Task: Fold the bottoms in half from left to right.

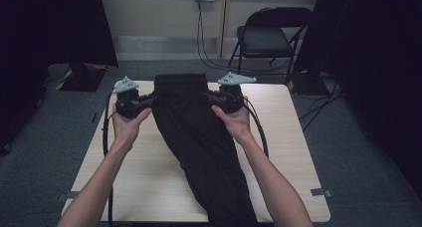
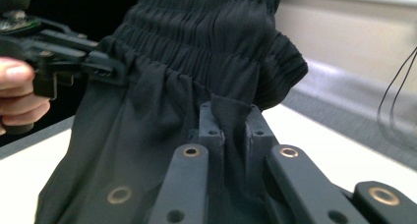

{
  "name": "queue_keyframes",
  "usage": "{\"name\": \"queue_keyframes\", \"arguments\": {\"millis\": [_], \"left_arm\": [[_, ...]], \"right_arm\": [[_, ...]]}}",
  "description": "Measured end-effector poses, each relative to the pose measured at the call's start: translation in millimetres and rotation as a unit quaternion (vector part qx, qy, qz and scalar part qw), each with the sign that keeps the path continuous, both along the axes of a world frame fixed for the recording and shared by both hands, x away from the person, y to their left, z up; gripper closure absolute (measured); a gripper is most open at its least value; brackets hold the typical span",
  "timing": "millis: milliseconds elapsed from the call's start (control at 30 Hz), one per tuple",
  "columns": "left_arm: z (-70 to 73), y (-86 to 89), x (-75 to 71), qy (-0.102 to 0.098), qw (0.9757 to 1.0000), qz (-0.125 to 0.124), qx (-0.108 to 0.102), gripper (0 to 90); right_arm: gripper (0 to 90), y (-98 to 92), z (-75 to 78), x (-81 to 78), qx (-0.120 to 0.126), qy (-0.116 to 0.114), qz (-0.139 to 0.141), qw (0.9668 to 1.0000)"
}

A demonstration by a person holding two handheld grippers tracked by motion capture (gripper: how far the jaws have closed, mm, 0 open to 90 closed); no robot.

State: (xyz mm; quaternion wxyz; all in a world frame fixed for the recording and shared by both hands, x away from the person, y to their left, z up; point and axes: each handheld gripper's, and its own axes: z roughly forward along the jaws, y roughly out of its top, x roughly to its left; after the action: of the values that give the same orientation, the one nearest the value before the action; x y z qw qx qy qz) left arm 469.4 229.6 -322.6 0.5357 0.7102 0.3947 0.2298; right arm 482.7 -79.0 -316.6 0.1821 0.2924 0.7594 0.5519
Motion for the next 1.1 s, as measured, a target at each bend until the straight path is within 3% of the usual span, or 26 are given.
{"name": "queue_keyframes", "arguments": {"millis": [33,67,167,200,233,267,300,333,367,467,533,567,600,633,733,767,800,933,1000,1033,1067,1100], "left_arm": [[15.3,1.3,5.5,-0.009,0.9999,0.008,0.001,80.7],[25.0,1.9,8.7,-0.016,0.9998,0.012,0.001,80.7],[65.5,2.4,19.7,-0.047,0.9985,0.027,0.008,81.2],[79.0,1.8,22.5,-0.057,0.9978,0.035,0.002,81.2],[97.1,1.8,25.9,-0.07,0.9967,0.041,0.001,81.2],[107.7,1.8,27.5,-0.079,0.9958,0.046,-0.001,81.3],[122.2,0.1,29.8,-0.089,0.9946,0.052,-0.002,81.3],[136.7,-2.1,30.4,-0.105,0.9929,0.056,0.006,81.3],[151.3,-5.3,29.9,-0.118,0.9916,0.054,-0.002,81.2],[165.4,-14.8,24.0,-0.132,0.9904,0.038,0.01,81.0],[156.2,-23.4,19.1,-0.129,0.9912,0.017,0.025,80.6],[134.9,-31.4,13.3,-0.115,0.9926,-0.003,0.038,80.2],[121.2,-33.8,10.2,-0.105,0.9937,-0.016,0.037,80.1],[121.2,-33.8,10.2,-0.105,0.9937,-0.016,0.037,80.0],[75.2,-43.5,-1.1,-0.065,0.9961,-0.046,0.037,79.8],[56.8,-47.8,-8.2,-0.049,0.9965,-0.056,0.037,79.8],[47.0,-49.9,-12.7,-0.038,0.9967,-0.062,0.035,79.8],[5.2,-55.4,-44.2,0.003,0.9943,-0.103,0.027,79.4],[-13.9,-57.1,-58.7,0.041,0.9924,-0.111,0.033,79.3],[-23.5,-58.2,-63.6,0.061,0.9906,-0.118,0.032,79.1],[-43.9,-59.9,-72.1,0.087,0.9872,-0.125,0.048,79.0],[-55.5,-59.8,-74.9,0.103,0.9854,-0.129,0.042,78.5]], "right_arm": [[82.7,6.3,21.2,5.2,-0.005,-0.015,-0.006,0.9999],[82.7,6.3,21.2,5.2,-0.005,-0.015,-0.006,0.9999],[82.8,12.7,60.6,17.5,0.001,-0.039,-0.02,0.999],[82.8,12.7,60.6,17.5,0.001,-0.039,-0.02,0.999],[82.8,13.8,72.7,20.5,0.005,-0.046,-0.024,0.9987],[82.9,15.5,98.2,24.9,0.017,-0.066,-0.027,0.9973],[82.9,16.1,111.7,26.4,0.019,-0.077,-0.03,0.9964],[82.9,16.1,111.7,26.4,0.019,-0.077,-0.03,0.9964],[82.9,12.4,138.9,28.1,0.033,-0.1,-0.04,0.9936],[82.9,3.4,150.5,28.9,0.041,-0.11,-0.045,0.992],[82.8,-6.4,147.5,29.9,0.041,-0.107,-0.049,0.9922],[82.9,-19.5,129.1,26.6,0.035,-0.097,-0.049,0.9935],[82.8,-23.5,120.6,24.1,0.032,-0.093,-0.048,0.994],[82.8,-23.5,120.6,24.1,0.032,-0.093,-0.048,0.994],[82.8,-41.5,78.4,11.9,0.016,-0.063,-0.038,0.9972],[82.8,-51.7,50.9,2.4,0.019,-0.035,-0.029,0.9988],[82.8,-51.7,50.9,2.4,0.019,-0.035,-0.029,0.9988],[82.8,-68.5,6.4,-23.7,0.017,0.007,-0.008,0.9998],[82.7,-75.8,-13.0,-42.0,0.013,0.03,0.01,0.9994],[82.7,-77.7,-27.4,-55.3,-0.007,0.045,0.015,0.9989],[82.7,-77.9,-36.4,-61.2,-0.017,0.057,0.018,0.9981],[82.6,-77.9,-45.9,-66.5,-0.024,0.072,0.019,0.9969]]}}
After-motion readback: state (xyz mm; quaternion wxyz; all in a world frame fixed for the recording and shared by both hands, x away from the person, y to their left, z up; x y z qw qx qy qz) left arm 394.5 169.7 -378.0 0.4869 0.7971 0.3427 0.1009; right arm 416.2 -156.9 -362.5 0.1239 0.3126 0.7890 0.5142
